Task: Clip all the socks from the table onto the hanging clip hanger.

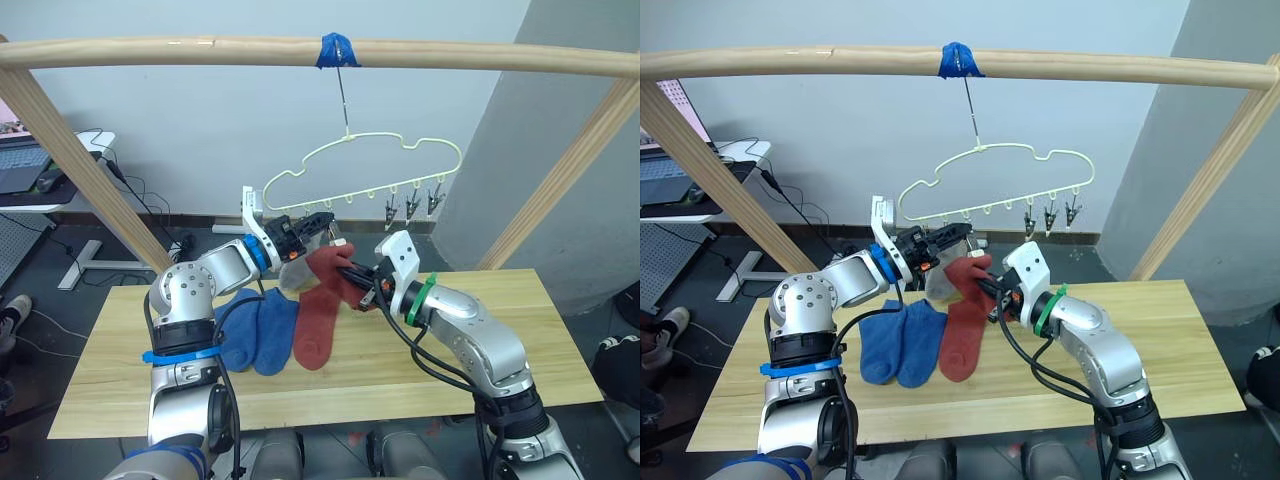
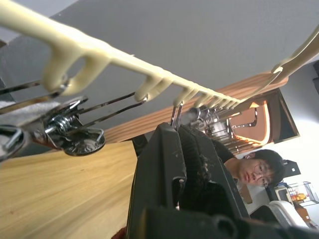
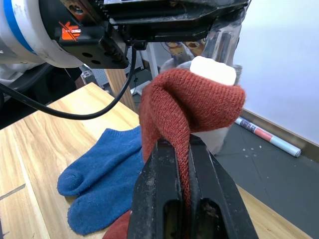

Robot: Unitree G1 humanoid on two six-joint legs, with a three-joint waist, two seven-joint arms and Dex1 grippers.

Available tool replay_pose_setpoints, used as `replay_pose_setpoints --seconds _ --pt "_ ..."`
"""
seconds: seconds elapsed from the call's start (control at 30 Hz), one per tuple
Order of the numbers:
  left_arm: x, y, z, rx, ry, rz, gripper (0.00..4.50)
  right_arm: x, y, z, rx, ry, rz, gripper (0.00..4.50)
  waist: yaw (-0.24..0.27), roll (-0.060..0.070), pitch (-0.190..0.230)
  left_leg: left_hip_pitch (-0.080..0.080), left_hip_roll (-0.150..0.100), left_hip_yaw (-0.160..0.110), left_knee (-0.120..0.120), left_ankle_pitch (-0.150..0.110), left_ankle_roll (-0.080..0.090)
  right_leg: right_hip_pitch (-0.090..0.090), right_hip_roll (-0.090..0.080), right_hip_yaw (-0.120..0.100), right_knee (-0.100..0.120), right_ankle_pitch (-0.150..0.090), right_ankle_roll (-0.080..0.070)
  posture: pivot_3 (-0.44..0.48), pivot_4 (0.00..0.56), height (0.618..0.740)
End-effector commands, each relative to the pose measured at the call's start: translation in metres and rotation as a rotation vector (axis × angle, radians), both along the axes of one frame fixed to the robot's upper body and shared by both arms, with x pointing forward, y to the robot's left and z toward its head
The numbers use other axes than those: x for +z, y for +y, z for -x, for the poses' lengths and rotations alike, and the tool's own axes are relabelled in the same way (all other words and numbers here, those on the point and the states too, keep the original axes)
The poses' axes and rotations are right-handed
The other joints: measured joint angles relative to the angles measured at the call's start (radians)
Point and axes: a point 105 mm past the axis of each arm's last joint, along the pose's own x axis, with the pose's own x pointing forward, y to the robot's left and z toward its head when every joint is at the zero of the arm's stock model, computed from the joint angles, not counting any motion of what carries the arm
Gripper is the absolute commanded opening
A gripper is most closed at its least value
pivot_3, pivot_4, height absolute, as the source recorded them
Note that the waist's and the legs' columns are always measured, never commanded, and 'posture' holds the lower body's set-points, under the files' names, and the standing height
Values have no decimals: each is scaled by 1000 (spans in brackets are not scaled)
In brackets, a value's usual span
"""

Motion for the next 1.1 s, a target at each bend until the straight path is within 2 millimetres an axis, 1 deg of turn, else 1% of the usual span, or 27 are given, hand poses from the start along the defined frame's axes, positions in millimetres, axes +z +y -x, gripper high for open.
replay_pose_setpoints --seconds 0.03,0.23,0.4,0.7,0.83,1.1 --pt "10 6 -2 23 -45 1 0 21 1 5 13 -60 -38 54 0 0 0 0 0 0 0 0 0 0 0 0 0 0 0 -17 150 740" --pt "11 10 -5 43 -36 22 0 26 3 15 40 -55 -49 54 0 0 1 -1 0 0 -1 0 0 0 0 0 -1 0 0 -21 152 740" --pt "15 12 -9 65 -25 73 0 27 4 16 35 -51 -56 54 0 0 1 -1 0 0 -2 0 0 0 0 0 -2 0 0 -22 152 740" --pt "21 3 -1 -1 -13 124 0 22 4 5 -9 -43 -70 54 0 0 1 -1 0 0 -8 0 0 -1 0 0 -9 0 0 -24 150 740" --pt "21 2 1 -6 -14 118 0 25 7 1 -17 -45 -92 54 1 0 1 -3 0 0 -9 0 0 -3 -1 0 -10 2 -3 -22 150 740" --pt "23 1 3 -10 -46 100 0 28 4 -4 -43 -52 -103 54 1 0 1 -6 0 0 -9 0 0 -5 -1 -1 -10 3 -5 -22 146 740"
